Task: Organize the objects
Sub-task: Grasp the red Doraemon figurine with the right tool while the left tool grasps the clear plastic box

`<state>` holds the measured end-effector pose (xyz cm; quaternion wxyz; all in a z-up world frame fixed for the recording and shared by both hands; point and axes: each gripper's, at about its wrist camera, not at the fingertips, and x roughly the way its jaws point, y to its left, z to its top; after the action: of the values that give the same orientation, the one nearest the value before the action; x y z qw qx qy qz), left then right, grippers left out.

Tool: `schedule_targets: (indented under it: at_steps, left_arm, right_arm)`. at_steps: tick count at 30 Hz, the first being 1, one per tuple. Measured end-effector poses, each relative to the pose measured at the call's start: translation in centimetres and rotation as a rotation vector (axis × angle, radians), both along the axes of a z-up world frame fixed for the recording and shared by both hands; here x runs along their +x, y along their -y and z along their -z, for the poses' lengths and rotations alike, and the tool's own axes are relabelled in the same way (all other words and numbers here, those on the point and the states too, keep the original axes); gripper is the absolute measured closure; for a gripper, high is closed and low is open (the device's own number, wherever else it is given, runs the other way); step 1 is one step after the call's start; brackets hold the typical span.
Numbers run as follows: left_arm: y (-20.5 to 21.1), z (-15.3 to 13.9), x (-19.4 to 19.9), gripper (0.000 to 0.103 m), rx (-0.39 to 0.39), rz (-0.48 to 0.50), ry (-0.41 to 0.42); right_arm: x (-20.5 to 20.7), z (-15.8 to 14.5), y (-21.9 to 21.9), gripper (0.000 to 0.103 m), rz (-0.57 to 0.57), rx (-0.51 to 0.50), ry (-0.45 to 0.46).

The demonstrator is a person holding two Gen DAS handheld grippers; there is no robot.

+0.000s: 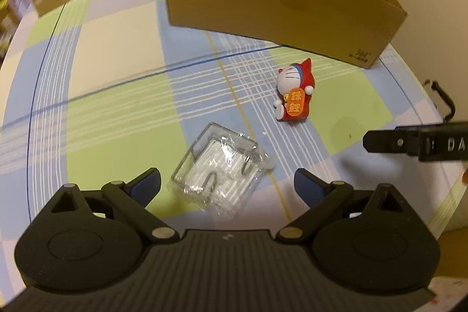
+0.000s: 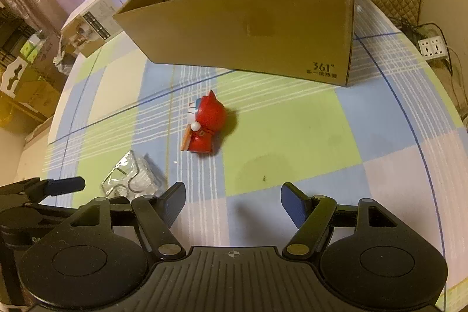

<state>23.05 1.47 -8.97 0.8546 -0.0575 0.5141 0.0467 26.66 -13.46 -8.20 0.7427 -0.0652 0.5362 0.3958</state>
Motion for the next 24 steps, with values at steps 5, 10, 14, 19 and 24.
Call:
schedule_targets:
  at_steps: [5,10,14,19,24]
  left_arm:
    - [0.5,1.3,0.8,0.007,0.066,0.082,0.009]
    - [0.2,2.7,1.9,0.008,0.074,0.100,-0.012]
    - [0.0,3.9,2.7,0.014,0.070,0.099,-0.033]
    - [0.0,4.4,2.9,0.037,0.066,0.108,-0.033]
    - [-0.7,4.2,2.9,0.051,0.060,0.095,-0.004]
  right_arm:
    - [0.3,0.4,0.0,0.034,0.015,-0.004,-0.013]
    - [0.6,0.7,0.1,0.034,0.036,-0.012,-0.020]
    - [0.8,1.0,0.2,0.034,0.053,-0.019,-0.027]
    - [1.0,1.2,0.0,0.034,0.065,-0.025,-0.033]
    - [1.2,1.6,-0.5,0.034,0.065,-0.035,-0.040]
